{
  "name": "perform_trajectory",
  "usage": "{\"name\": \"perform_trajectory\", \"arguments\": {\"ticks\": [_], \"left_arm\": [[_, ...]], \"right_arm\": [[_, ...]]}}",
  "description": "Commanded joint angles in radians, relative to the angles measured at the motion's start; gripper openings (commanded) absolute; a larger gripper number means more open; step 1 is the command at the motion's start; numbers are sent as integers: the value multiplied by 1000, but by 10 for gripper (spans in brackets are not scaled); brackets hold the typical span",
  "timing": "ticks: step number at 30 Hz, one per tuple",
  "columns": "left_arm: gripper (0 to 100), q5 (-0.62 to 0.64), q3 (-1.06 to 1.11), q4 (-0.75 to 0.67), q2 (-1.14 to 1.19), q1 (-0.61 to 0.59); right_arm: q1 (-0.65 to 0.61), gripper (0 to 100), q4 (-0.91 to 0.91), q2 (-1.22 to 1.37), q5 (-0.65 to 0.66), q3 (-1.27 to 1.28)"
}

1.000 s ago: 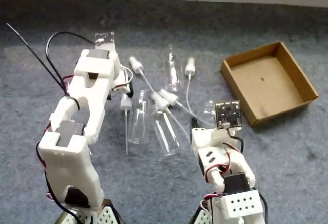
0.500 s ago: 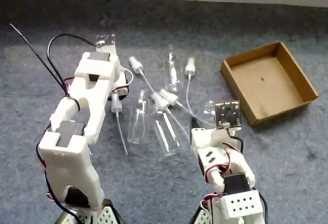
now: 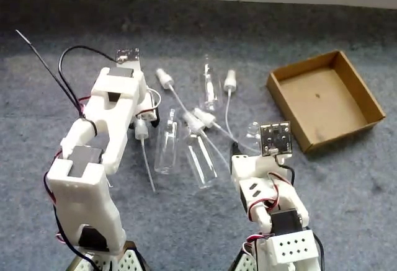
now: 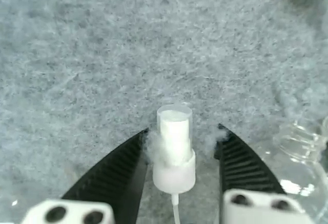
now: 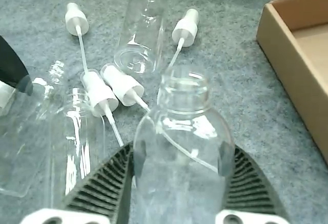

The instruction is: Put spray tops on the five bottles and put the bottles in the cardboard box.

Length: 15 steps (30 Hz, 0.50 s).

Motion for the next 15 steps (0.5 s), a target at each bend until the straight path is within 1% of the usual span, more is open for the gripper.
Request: {"name": "perform_trajectory", "arguments": {"ticks": [1,3,7,10,15], "left_arm": [[200,9,-8,-8,-12,22],[156,9,-8,-8,-12,21],[0,9,-7,-8,-12,21],[28,8,1,-3,-12,24],[14,3,16,-5,-21,24]], "right_arm": [[-5,159,-28,-15,-2,-13],[-5,159,-28,-15,-2,-13],[-8,159,-28,-15,-2,-12],[-7,159,-28,-15,-2,-15],[-7,159,-28,-15,-2,-16]]}}
